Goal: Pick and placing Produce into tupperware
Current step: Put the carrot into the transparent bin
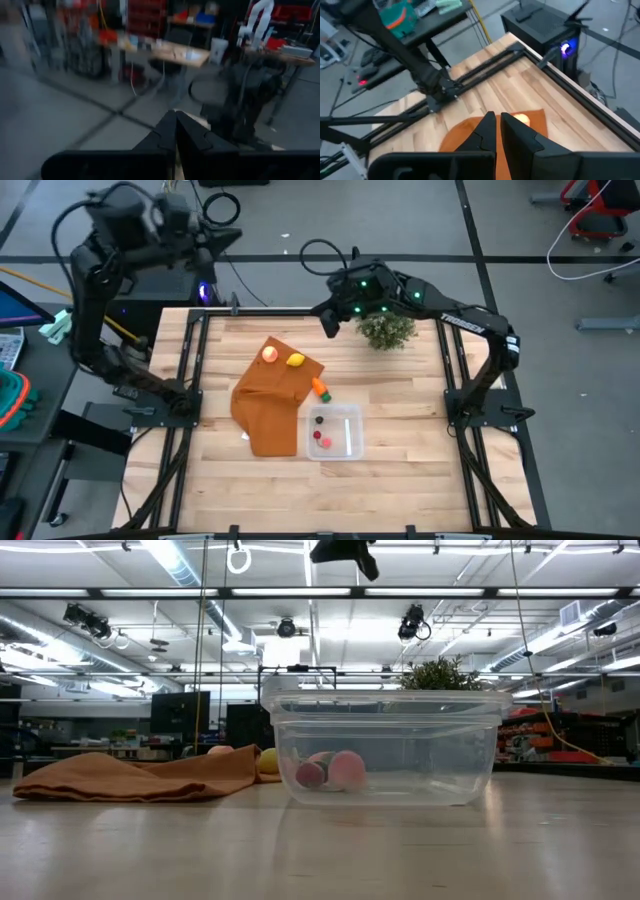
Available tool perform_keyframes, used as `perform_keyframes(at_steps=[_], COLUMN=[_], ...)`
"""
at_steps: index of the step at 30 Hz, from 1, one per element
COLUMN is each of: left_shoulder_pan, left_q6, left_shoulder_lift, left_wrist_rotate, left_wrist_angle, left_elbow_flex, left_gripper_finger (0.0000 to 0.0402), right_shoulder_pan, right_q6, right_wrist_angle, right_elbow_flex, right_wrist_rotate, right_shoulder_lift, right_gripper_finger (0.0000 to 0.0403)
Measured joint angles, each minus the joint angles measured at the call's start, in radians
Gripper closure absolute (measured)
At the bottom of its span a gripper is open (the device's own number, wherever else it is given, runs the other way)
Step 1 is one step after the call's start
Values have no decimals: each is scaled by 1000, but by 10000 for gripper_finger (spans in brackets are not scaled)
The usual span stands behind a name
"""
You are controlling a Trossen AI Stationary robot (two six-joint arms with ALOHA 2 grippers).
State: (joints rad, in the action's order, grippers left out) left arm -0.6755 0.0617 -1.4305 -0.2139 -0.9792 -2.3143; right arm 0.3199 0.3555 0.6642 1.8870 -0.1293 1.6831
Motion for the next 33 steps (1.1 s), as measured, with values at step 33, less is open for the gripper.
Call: perform_keyframes(at_steps=[33], left_shoulder_pan=[59], left_q6=[237], left_shoulder_lift=[668], left_wrist_rotate=[-82], left_wrist_angle=[1176], left_elbow_flex=[1640], left_gripper_finger=[396], right_shoulder_pan=[-69], right_q6=[123], right_wrist_angle=[102], right_elbow_flex=[0], right_wrist_rotate=[116], right_shoulder_lift=[118], right_gripper_finger=[379])
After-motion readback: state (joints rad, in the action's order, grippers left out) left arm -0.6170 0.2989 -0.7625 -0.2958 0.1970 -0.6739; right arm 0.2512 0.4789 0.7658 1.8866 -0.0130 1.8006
